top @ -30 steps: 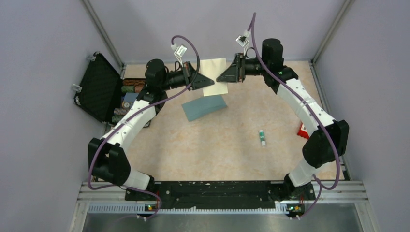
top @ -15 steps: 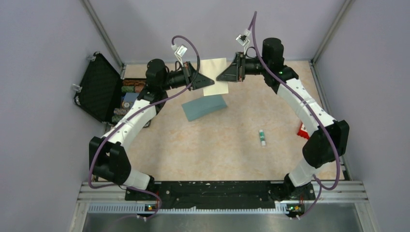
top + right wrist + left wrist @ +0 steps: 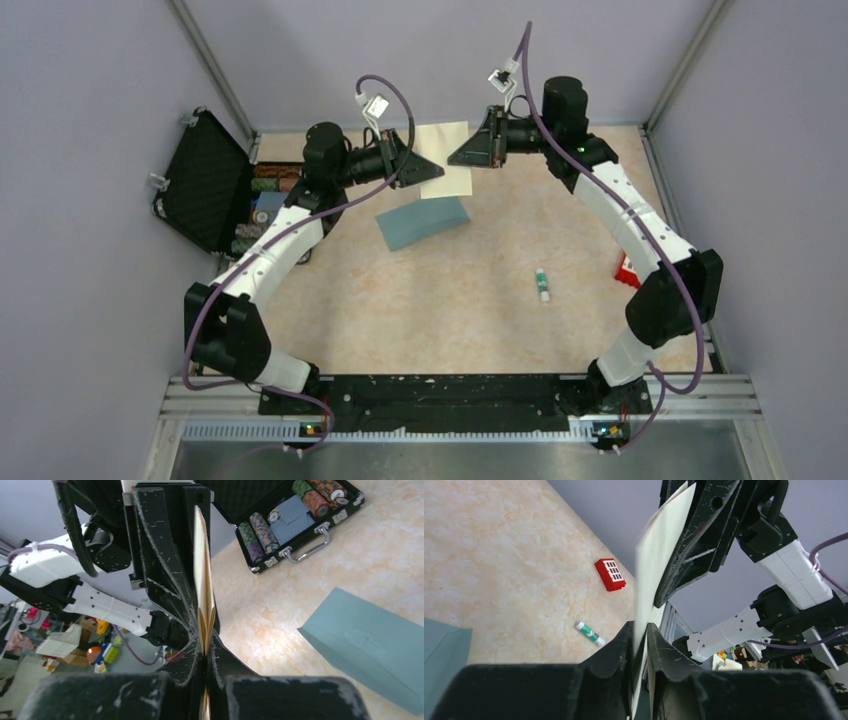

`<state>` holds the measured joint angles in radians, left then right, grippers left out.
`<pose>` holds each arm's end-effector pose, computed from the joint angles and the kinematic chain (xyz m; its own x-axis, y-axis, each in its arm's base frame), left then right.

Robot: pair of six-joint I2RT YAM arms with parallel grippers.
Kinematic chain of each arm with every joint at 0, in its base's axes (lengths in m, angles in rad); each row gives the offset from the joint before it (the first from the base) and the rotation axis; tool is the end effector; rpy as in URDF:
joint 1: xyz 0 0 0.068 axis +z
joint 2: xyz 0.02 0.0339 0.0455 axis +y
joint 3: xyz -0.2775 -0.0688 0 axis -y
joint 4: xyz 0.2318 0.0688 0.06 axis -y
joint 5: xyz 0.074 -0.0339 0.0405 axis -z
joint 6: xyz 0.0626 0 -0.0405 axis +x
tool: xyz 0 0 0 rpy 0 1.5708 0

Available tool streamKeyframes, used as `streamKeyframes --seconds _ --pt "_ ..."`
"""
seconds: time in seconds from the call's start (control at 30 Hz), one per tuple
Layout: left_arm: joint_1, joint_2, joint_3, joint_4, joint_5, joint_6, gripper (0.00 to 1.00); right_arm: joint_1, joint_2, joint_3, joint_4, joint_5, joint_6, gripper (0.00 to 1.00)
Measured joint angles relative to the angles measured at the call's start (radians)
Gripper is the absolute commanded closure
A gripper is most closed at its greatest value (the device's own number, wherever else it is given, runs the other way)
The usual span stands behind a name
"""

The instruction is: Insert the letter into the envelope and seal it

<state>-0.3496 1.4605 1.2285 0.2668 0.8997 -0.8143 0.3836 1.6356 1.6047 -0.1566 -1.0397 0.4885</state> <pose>0.3042 -0.1631 0.3983 -0.6672 -0.2381 -0.7058 0.6747 0.2083 -0.7081 0.3279 0.1905 0.4235 -0.6103 0.0100 -0.7921 -0.7800 0.1675 0.6030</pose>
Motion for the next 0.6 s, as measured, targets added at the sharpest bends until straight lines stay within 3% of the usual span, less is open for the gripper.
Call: streamKeyframes --seconds 0.1,0.13,0.23,0.4,0.6 --pt "-0.001 0.000 0.000 -0.048 -0.026 0.059 0.47 0.000 -0.001 0.002 -0.052 0.030 -0.069 1.00" --pt "0.000 0.000 0.000 -0.069 -0.033 0.089 0.45 -0.002 -0.003 0.002 -0.080 0.050 -0.091 1.00" --pt "0.018 0.000 0.000 -0.189 -0.094 0.227 0.44 -0.022 -0.035 -0.044 -0.179 0.140 -0.159 1.00" --pt "0.082 0.030 0.006 -0.376 -0.298 0.474 0.45 -0.085 -0.167 -0.267 -0.316 0.299 -0.215 1.00" --pt "0.086 0.191 0.060 -0.473 -0.452 0.632 0.48 -0.096 -0.237 -0.438 -0.391 0.382 -0.212 1.00"
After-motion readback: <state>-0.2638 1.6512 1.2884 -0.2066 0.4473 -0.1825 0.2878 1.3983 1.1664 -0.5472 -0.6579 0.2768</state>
